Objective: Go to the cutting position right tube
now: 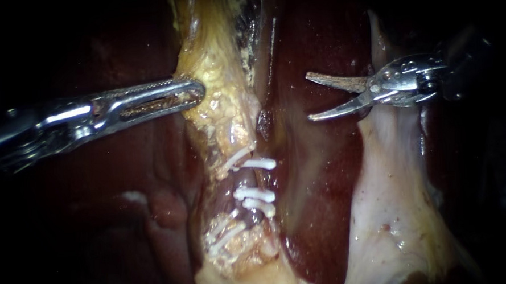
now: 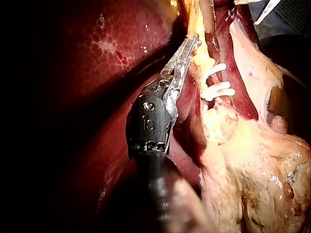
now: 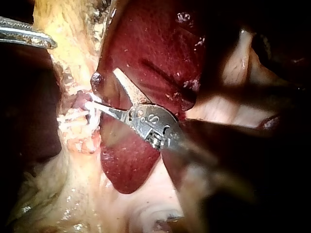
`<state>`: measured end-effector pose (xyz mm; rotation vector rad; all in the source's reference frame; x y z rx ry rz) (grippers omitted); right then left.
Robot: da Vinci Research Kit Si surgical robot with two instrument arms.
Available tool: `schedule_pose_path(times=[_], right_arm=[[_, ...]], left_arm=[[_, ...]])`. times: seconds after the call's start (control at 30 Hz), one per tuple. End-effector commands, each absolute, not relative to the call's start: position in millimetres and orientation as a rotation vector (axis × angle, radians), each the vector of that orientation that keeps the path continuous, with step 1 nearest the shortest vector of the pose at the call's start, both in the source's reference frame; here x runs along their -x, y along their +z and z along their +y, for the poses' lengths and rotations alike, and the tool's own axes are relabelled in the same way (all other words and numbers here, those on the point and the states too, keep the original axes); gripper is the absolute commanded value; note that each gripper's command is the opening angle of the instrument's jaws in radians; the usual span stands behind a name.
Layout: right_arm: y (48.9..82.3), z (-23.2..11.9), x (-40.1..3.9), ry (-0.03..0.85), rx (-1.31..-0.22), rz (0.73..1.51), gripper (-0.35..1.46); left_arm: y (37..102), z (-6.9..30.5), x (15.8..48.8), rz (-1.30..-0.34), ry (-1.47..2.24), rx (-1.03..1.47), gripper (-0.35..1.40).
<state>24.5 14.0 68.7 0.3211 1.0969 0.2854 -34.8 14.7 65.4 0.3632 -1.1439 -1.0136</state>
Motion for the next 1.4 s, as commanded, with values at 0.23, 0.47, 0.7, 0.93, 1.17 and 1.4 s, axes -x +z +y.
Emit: schedule_pose_path(times=[0.23,0.47,0.7,0.93,1.17,1.4], right_arm=[[69.2,11.7,-24.9,0.279,-0.424,1.098,1.44],[71.1,5.3,-27.1,0.349,-0.709,1.015,1.42],[74.0,1.1,-29.6,0.401,-0.903,0.892,1.35],[77.0,0.0,-31.3,0.43,-0.955,0.836,1.34],[78.6,0.7,-32.3,0.441,-0.956,0.831,1.34],[79.4,1.3,-33.7,0.448,-0.953,0.831,1.34]], left_arm=[[64.0,15.9,32.9,-1.142,-1.014,-0.377,-0.35],[60.4,18.1,28.1,-1.166,-1.056,-0.343,-0.35],[58.7,18.1,26.4,-1.175,-1.064,-0.332,-0.35],[57.9,17.8,26.3,-1.179,-1.063,-0.326,-0.35],[57.6,17.6,26.3,-1.179,-1.065,-0.324,-0.35],[57.5,17.5,26.3,-1.178,-1.066,-0.324,-0.35]])
